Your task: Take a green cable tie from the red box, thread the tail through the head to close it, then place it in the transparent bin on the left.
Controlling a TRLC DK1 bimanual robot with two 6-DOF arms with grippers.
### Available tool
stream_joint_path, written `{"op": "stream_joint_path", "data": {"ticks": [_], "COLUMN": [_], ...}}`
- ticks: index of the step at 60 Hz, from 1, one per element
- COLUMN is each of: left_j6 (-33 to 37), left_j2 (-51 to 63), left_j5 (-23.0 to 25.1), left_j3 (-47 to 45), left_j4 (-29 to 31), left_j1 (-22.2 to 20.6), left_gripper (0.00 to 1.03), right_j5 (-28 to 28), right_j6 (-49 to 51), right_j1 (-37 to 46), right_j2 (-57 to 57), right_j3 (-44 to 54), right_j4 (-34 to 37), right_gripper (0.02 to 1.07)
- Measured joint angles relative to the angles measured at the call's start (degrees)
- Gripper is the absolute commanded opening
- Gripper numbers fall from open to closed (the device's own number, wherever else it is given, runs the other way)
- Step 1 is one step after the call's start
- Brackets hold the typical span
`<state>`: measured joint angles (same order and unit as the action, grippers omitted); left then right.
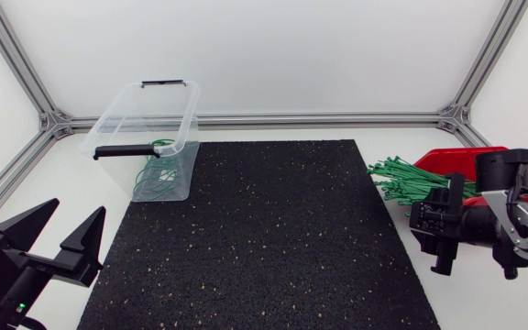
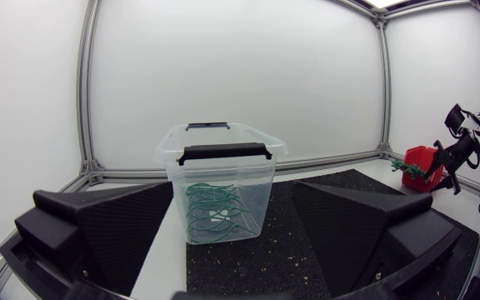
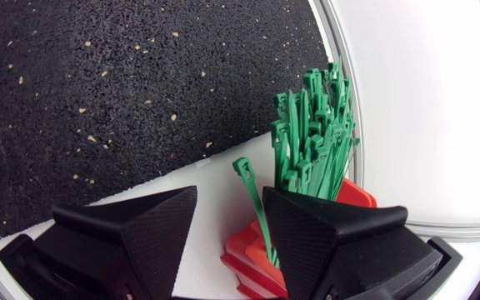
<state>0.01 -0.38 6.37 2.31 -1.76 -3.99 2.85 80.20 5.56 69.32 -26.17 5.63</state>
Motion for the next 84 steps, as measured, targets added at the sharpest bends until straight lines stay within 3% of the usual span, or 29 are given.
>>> {"op": "stream_joint_path", "data": {"ticks": [5,10,13,28,35,65,75,84], "left_j6": [0.0,0.0,0.0,0.0,0.0,0.0,0.0,0.0], "left_j2": [0.0,0.0,0.0,0.0,0.0,0.0,0.0,0.0], "left_j5": [0.0,0.0,0.0,0.0,0.0,0.0,0.0,0.0], "left_j3": [0.0,0.0,0.0,0.0,0.0,0.0,0.0,0.0], "left_j4": [0.0,0.0,0.0,0.0,0.0,0.0,0.0,0.0], "left_j1": [0.0,-0.1,-0.3,-0.4,-0.7,-1.1,-1.4,-1.4], "left_gripper": [1.0,1.0,1.0,1.0,1.0,1.0,1.0,1.0], "right_j5": [-0.2,-0.4,-0.4,0.0,0.8,1.6,1.6,0.2], "right_j6": [0.9,2.2,2.8,7.0,9.0,10.3,10.0,6.8], "right_j1": [0.0,0.0,0.1,0.6,1.0,1.4,0.0,-6.1], "right_j2": [0.3,0.3,0.3,-0.3,-1.6,-6.8,-14.1,-21.3], "right_j3": [-0.1,-0.1,-0.1,0.9,2.4,3.1,3.1,2.9], "right_j4": [-1.3,-2.8,-3.7,-5.5,-5.6,-5.2,2.9,12.2], "right_gripper": [0.46,0.43,0.36,0.26,0.07,0.07,0.07,0.07]}}
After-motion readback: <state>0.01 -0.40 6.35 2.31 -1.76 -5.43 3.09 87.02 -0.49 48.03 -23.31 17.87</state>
